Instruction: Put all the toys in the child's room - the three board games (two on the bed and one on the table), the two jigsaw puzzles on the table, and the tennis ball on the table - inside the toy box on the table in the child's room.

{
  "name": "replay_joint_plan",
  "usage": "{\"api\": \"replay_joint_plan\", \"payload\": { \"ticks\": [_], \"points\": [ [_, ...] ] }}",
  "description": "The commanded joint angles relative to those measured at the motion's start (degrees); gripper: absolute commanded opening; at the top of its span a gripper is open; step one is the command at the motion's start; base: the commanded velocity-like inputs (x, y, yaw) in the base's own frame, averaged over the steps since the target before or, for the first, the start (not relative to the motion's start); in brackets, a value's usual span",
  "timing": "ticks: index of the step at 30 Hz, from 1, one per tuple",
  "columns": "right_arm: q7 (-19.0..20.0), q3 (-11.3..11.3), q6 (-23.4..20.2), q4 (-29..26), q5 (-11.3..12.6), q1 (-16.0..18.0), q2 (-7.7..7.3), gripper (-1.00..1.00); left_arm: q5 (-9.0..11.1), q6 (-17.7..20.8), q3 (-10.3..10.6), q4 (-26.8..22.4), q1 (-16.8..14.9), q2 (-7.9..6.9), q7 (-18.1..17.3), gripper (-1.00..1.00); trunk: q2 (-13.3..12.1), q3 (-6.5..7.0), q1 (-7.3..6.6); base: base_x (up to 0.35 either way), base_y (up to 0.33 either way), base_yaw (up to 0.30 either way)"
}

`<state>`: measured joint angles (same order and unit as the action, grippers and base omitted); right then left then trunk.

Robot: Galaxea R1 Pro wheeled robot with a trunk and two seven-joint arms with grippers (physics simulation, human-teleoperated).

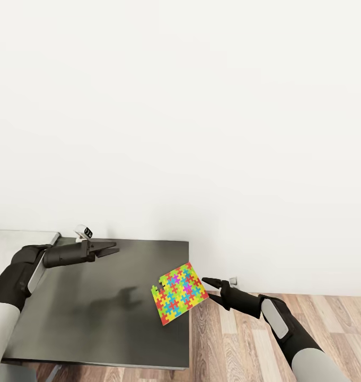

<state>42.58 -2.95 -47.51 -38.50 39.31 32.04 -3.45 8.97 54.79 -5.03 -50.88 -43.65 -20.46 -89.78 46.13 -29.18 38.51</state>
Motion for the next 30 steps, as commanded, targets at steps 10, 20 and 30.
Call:
{"api": "replay_joint_plan", "payload": {
  "ticks": [10,20,30],
  "points": [
    [0.1,-0.1,-0.3,0.0,0.0,0.0,0.02,1.00,0.0,0.6,0.0,0.0,0.0,-0.02,-0.2,1.00,0.0,-0.06,0.01,0.000,0.000,0.000],
    [-0.5,-0.1,-0.3,0.1,-0.1,0.0,-0.08,1.00,0.0,0.6,0.0,0.0,0.0,-0.02,-0.2,1.00,0.0,-0.06,0.01,-0.057,0.016,0.000],
    [-0.7,-0.1,-0.3,0.2,-0.1,0.0,-0.17,1.00,0.0,0.6,0.0,0.0,0.0,-0.02,-0.2,1.00,0.0,-0.06,0.01,-0.022,0.008,0.000]
  ]
}}
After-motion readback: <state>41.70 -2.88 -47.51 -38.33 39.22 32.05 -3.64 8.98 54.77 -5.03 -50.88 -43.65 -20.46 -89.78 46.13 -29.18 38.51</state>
